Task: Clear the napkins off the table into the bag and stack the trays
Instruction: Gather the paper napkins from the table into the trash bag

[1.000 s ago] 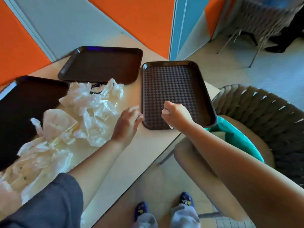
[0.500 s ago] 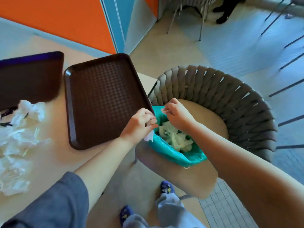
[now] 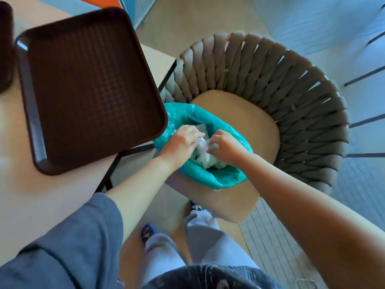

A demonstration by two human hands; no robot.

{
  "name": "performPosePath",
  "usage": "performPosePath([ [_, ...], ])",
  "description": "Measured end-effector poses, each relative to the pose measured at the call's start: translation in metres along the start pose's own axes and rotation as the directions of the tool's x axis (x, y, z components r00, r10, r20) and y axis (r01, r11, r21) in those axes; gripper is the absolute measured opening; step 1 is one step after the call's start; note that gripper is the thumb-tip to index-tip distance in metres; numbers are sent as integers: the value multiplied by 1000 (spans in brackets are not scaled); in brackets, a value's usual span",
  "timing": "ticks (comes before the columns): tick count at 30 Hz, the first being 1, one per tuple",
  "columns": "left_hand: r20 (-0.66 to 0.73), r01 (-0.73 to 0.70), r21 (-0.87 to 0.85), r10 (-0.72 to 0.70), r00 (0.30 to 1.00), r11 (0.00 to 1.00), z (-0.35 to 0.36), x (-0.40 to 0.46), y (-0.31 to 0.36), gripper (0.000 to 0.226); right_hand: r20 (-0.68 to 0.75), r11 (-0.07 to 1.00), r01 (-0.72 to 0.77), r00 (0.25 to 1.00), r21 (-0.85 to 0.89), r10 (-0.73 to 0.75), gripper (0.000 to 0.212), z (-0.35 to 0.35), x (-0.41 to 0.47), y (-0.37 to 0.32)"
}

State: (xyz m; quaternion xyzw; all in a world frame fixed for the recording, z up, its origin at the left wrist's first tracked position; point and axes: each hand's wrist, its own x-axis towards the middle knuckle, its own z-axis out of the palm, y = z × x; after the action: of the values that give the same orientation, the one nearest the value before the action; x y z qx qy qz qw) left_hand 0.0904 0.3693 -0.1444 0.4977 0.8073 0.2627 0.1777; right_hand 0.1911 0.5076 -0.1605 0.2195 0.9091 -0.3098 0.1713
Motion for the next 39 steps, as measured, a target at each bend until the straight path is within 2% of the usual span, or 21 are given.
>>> performPosePath([
  [6,-52,27,-21,-28,998,999,-5,-14,-3,30,-33,995,27,999,-101,-31,28,-8,2,-8],
  [13,-138,-4,-2,4,990,1000,-31,-47,0,26,-125,989,87,987,-118,-102,33,-16,-3,-45],
  [20,-204,-53,38,59,977,998,-73,-104,-5,24,-372,979,70,918,-192,-138,46,-20,-18,-105],
  [24,-260,-10,54,24,965,998,-100,-158,-20,26,-448,966,102,871,-238,-202,51,-8,-35,-152],
  [31,-340,186,29,-166,926,982,-126,-270,-55,31,-357,915,262,860,-307,-366,48,49,-55,-247],
  [39,-462,395,60,-326,825,917,-146,-394,-93,28,-133,829,468,841,-307,-524,44,144,-68,-343],
])
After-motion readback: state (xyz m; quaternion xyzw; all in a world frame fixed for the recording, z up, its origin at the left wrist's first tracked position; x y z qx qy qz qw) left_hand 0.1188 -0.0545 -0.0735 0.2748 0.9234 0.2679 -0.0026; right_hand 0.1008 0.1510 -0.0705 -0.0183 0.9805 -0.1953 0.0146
